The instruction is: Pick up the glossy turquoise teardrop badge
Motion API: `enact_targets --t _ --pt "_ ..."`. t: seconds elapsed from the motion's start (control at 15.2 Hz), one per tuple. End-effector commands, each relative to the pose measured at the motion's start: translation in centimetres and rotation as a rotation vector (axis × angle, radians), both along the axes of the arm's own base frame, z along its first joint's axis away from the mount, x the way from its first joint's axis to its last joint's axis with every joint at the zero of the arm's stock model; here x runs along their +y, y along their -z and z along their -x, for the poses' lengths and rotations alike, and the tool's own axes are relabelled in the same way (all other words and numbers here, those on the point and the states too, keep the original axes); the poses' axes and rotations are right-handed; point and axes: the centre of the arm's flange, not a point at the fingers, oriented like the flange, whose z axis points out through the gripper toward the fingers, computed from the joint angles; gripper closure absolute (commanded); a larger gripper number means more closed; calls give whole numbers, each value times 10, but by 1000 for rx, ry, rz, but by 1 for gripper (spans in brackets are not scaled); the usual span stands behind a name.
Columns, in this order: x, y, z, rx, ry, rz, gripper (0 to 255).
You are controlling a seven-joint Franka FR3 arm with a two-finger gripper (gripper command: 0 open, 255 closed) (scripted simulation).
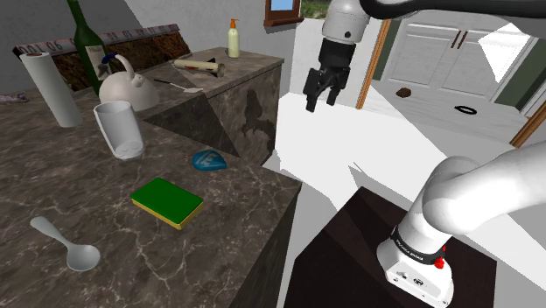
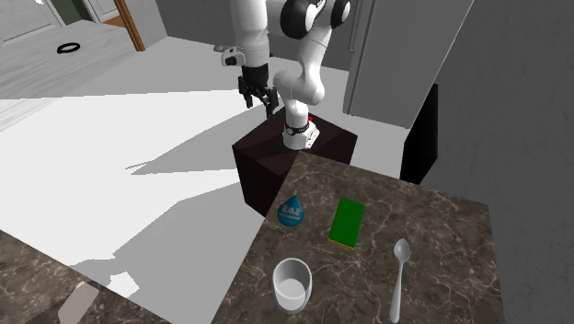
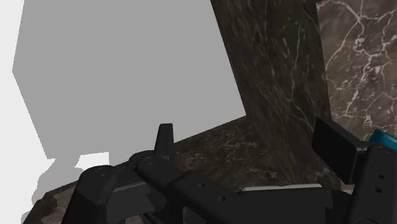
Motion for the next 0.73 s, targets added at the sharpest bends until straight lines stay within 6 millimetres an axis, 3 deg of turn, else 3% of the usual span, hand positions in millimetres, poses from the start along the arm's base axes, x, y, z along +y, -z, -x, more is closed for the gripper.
enact_targets --t 0.0,0.66 --pt "24 10 -14 4 -14 3 0" --pt "133 51 -82 25 -82 19 0"
